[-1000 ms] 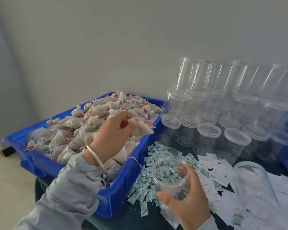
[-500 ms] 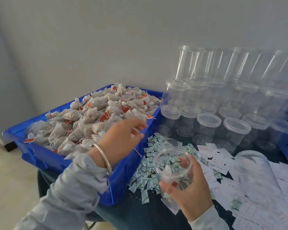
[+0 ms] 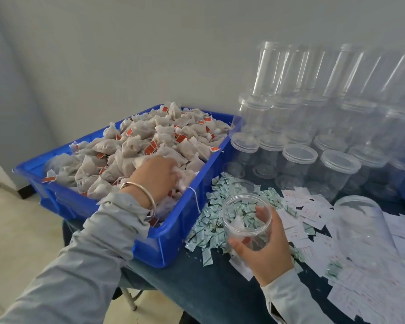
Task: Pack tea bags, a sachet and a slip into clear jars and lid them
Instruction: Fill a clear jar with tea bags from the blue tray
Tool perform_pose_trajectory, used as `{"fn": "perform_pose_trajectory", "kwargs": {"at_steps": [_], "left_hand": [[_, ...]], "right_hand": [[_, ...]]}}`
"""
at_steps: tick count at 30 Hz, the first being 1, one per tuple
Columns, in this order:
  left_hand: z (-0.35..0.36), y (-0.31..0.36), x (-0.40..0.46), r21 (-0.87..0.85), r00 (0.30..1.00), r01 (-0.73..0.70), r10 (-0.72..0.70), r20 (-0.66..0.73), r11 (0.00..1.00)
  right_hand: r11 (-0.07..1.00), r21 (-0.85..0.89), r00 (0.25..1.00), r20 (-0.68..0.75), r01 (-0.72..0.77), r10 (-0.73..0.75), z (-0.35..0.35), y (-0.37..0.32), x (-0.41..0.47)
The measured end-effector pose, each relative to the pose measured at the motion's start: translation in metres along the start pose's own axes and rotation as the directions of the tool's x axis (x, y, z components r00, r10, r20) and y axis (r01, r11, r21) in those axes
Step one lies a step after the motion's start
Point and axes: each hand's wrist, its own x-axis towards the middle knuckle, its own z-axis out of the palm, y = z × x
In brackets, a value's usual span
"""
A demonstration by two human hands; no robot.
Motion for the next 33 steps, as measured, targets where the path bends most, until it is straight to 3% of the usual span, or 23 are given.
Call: {"fn": "perform_pose_trajectory", "kwargs": {"at_steps": [2, 4, 7, 8, 9, 13, 20, 22, 25, 29, 33], "left_hand": [[-0.006, 0.004, -0.006, -0.211, 0.991, -0.019, -0.01, -0.137, 0.977], [-0.01, 0.014, -0.013, -0.431, 0.984, -0.05, -0.031, -0.177, 0.901], [-0.01, 0.044, -0.027, -0.802, 0.999, -0.054, 0.04, -0.037, 0.595], [-0.007, 0.055, -0.03, -0.862, 0.996, -0.022, 0.089, 0.028, 0.507], [-0.002, 0.065, -0.033, -0.875, 0.988, -0.001, 0.139, 0.075, 0.483], [0.025, 0.094, -0.042, -0.616, 0.955, -0.145, 0.271, 0.116, 0.775], [0.005, 0.075, -0.028, -0.489, 0.959, -0.282, 0.249, -0.132, 0.826], [-0.004, 0.053, -0.008, -0.373, 0.974, -0.207, 0.154, -0.167, 0.905], [-0.005, 0.019, 0.025, -0.147, 0.987, 0.013, -0.036, -0.155, 0.989], [0.008, -0.005, 0.051, 0.136, 0.963, 0.203, -0.172, -0.21, 0.97], [0.019, -0.014, 0.056, 0.105, 0.938, 0.248, -0.212, -0.274, 0.963]], "right_hand": [[0.999, 0.038, 1.0, -0.008, -0.002, 0.002, 0.0, 0.006, 0.001], [0.999, 0.051, 1.0, -0.001, -0.002, 0.002, 0.001, 0.013, 0.002], [0.997, 0.079, 0.999, 0.031, -0.024, 0.022, 0.002, 0.024, 0.004], [0.996, 0.086, 0.999, 0.034, -0.021, 0.018, 0.002, 0.027, 0.003], [0.995, 0.094, 0.999, 0.037, -0.015, 0.011, 0.002, 0.027, 0.003], [0.993, 0.119, 0.999, 0.019, 0.026, -0.029, -0.002, 0.024, 0.002], [0.979, 0.198, 0.998, -0.06, 0.04, -0.029, -0.01, 0.021, -0.001], [0.983, 0.182, 0.997, -0.068, 0.04, -0.028, -0.011, 0.02, -0.002], [0.987, 0.158, 0.998, -0.063, 0.019, -0.009, -0.011, 0.018, -0.003], [0.987, 0.162, 0.998, -0.057, -0.01, 0.019, -0.013, 0.018, -0.004], [0.985, 0.17, 0.998, -0.046, -0.032, 0.04, -0.014, 0.019, -0.003]]}}
